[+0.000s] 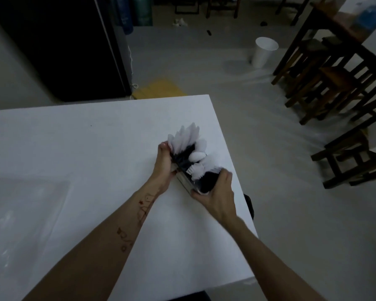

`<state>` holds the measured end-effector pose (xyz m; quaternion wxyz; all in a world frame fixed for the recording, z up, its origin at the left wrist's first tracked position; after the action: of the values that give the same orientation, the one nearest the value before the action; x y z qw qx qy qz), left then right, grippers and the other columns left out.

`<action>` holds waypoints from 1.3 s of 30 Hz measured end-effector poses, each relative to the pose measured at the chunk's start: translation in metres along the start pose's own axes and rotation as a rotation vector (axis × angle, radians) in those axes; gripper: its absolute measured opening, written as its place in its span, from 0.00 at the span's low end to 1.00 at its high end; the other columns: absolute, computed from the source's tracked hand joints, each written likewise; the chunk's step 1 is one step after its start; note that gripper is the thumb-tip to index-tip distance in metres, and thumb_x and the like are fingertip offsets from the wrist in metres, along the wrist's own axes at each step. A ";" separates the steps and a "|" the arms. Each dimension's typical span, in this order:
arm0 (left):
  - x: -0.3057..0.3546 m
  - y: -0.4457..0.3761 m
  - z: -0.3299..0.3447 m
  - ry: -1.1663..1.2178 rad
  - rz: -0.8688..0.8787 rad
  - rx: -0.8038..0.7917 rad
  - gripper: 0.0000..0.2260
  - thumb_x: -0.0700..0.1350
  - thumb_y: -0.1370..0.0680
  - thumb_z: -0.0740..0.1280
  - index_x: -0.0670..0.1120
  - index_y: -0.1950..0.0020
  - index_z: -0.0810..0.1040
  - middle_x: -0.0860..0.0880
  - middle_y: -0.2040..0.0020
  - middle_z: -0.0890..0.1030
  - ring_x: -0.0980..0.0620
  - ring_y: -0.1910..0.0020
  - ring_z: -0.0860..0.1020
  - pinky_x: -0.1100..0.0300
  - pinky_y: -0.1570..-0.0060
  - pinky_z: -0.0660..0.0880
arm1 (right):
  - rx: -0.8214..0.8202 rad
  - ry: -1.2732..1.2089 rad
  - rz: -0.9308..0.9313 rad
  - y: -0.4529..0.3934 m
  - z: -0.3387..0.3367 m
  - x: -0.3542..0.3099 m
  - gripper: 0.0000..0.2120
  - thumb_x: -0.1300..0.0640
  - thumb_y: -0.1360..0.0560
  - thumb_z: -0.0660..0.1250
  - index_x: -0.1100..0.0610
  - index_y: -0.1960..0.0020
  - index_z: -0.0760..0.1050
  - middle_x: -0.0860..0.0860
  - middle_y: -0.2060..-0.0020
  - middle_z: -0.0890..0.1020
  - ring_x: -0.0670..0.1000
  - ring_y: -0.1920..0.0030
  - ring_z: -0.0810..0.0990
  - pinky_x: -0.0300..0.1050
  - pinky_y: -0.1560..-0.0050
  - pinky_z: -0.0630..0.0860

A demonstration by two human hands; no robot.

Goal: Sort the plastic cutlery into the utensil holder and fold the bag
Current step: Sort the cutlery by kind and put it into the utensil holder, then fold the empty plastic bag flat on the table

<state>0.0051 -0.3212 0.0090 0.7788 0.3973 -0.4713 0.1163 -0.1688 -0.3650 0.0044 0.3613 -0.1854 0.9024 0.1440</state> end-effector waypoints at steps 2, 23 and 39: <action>0.022 -0.010 -0.026 0.090 0.060 0.100 0.16 0.59 0.18 0.47 0.54 0.44 0.71 0.55 0.46 0.78 0.53 0.48 0.77 0.57 0.52 0.75 | -0.070 0.047 -0.099 -0.035 0.008 -0.027 0.43 0.50 0.38 0.81 0.57 0.30 0.62 0.52 0.37 0.65 0.59 0.45 0.77 0.45 0.53 0.72; 0.007 0.012 -0.195 -0.234 0.166 0.411 0.22 0.55 0.18 0.53 0.48 0.26 0.64 0.51 0.28 0.67 0.53 0.29 0.65 0.60 0.30 0.59 | 0.048 -0.212 0.062 -0.099 0.109 -0.095 0.36 0.70 0.27 0.66 0.60 0.23 0.55 0.59 0.29 0.65 0.59 0.32 0.70 0.55 0.30 0.68; -0.066 0.148 -0.455 -1.161 0.008 0.498 0.22 0.47 0.17 0.53 0.44 0.23 0.60 0.43 0.23 0.59 0.44 0.24 0.59 0.53 0.27 0.55 | -0.594 -0.265 0.457 0.152 0.366 -0.222 0.31 0.51 0.27 0.73 0.65 0.34 0.64 0.61 0.42 0.79 0.61 0.40 0.79 0.53 0.40 0.77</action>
<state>0.1800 0.1202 -0.0799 0.2800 0.5632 -0.7774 -0.0091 0.1327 -0.0337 -0.0751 0.3639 -0.0558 0.7851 0.4980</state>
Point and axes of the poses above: each hand's wrist, its own y-axis away from the middle knuckle, its own z-axis out of the palm, x = y × z, the point moved 5 cm from there along -y, towards the middle knuckle
